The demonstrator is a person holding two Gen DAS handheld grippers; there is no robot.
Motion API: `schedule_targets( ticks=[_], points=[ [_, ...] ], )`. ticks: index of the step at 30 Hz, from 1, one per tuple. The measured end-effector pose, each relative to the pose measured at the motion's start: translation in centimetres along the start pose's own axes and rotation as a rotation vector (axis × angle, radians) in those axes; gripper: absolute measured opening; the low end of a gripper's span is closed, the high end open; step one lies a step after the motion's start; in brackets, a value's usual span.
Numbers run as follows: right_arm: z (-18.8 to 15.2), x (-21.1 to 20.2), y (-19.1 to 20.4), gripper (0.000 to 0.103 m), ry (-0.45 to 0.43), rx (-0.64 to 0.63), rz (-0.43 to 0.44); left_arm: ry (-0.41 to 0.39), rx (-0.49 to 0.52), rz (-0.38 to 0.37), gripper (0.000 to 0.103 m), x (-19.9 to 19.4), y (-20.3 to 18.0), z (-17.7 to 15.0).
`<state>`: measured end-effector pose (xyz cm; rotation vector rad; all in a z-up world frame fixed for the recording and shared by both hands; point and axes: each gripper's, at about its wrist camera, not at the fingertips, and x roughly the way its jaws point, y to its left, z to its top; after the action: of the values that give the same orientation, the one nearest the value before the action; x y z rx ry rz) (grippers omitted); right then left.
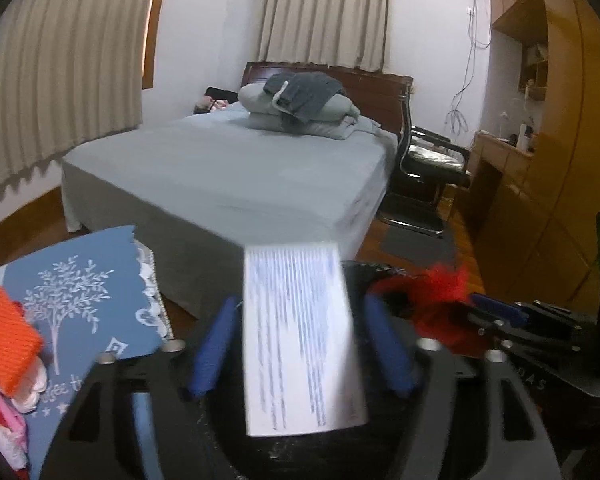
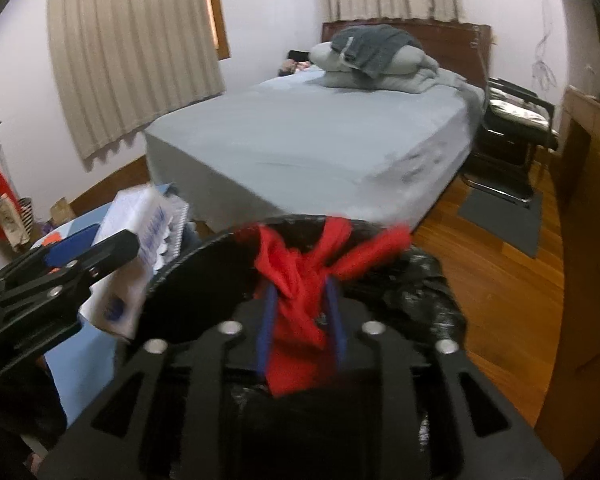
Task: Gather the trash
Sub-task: 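Carry both items over the black bin and open both grippers, then move both tools back over the table toward the remaining items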
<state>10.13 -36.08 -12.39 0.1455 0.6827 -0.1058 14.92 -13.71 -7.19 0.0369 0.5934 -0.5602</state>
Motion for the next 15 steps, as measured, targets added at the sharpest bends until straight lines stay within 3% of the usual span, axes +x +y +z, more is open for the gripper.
schedule_targets(
  ticks=[2, 6, 11, 15],
  points=[
    [0.0, -0.2, -0.7, 0.052, -0.014, 0.012, -0.018, -0.019, -0.006, 0.000, 0.080, -0.6, 0.3, 0.1],
    [0.0, -0.8, -0.9, 0.087, -0.043, 0.027, -0.044, -0.046, -0.001, 0.064, 0.086, -2.0, 1.5, 0.2],
    [0.3, -1.0, 1.3, 0.092, -0.075, 0.013, 0.001, -0.077, -0.037, 0.183, 0.092, -5.2, 5.5, -0.3],
    [0.5, -0.8, 5.5, 0.093, -0.087, -0.028, 0.078, -0.091, -0.069, 0.286, 0.092, -7.6, 9.3, -1.5]
  ],
)
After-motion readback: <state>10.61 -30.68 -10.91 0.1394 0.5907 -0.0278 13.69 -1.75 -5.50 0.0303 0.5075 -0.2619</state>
